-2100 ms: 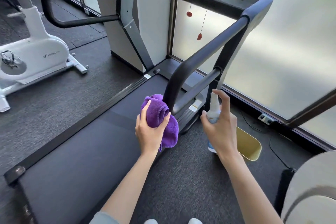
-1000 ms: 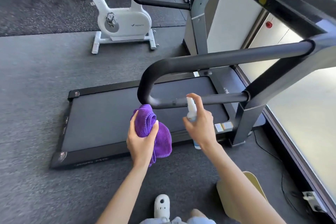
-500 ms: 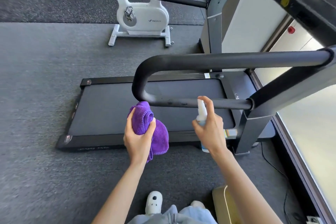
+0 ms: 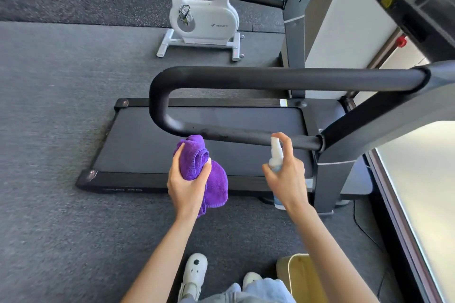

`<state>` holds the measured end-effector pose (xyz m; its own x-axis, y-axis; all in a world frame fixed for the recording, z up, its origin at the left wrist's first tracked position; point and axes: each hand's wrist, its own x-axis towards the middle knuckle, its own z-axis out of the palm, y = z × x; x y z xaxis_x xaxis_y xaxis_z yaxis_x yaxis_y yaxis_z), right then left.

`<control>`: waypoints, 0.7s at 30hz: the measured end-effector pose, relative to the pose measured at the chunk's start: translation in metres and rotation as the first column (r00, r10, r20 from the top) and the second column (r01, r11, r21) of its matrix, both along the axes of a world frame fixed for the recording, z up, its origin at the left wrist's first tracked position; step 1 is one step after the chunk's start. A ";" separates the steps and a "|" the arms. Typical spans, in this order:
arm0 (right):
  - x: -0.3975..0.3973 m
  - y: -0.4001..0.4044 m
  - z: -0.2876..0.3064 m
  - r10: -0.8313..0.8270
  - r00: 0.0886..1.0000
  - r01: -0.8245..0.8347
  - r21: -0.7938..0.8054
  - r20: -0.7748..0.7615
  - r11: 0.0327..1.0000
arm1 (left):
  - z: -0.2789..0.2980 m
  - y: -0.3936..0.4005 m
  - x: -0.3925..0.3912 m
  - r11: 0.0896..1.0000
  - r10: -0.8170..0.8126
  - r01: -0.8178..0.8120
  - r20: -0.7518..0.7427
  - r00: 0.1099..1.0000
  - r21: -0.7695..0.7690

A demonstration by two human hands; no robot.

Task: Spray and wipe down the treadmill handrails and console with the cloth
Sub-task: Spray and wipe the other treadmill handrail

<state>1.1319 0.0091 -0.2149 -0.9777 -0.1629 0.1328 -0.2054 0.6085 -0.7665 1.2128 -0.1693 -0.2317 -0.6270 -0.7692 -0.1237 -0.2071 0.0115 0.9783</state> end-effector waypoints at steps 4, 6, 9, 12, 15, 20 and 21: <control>0.001 0.026 -0.002 -0.040 0.998 0.040 0.005 0.038 0.999 | 0.000 0.015 -0.004 1.000 0.006 -0.006 -0.011 1.000 0.000; -0.001 0.035 -0.001 -0.060 0.998 0.060 -0.002 0.030 0.998 | 0.000 0.021 -0.005 1.000 -0.008 0.008 -0.021 1.000 -0.004; -0.004 0.040 0.002 -0.115 0.993 0.115 -0.064 0.001 0.991 | -0.002 0.029 -0.006 1.000 -0.018 0.017 -0.036 0.999 -0.011; -0.006 0.040 0.003 -0.151 0.988 0.149 -0.082 -0.021 0.985 | -0.004 0.033 -0.005 0.999 -0.022 0.021 -0.034 0.999 -0.028; -0.007 0.044 0.002 -0.131 0.991 0.132 -0.046 0.028 0.990 | -0.005 0.035 -0.006 0.998 -0.028 0.027 -0.028 0.999 -0.051; -0.004 0.054 0.001 -0.089 0.995 0.091 -0.053 0.047 0.994 | -0.002 0.035 -0.012 0.997 -0.023 0.021 -0.022 1.000 -0.071; -0.005 0.054 0.002 -0.092 0.994 0.095 -0.055 0.052 0.994 | -0.001 0.035 -0.013 0.997 -0.025 0.023 -0.017 1.000 -0.076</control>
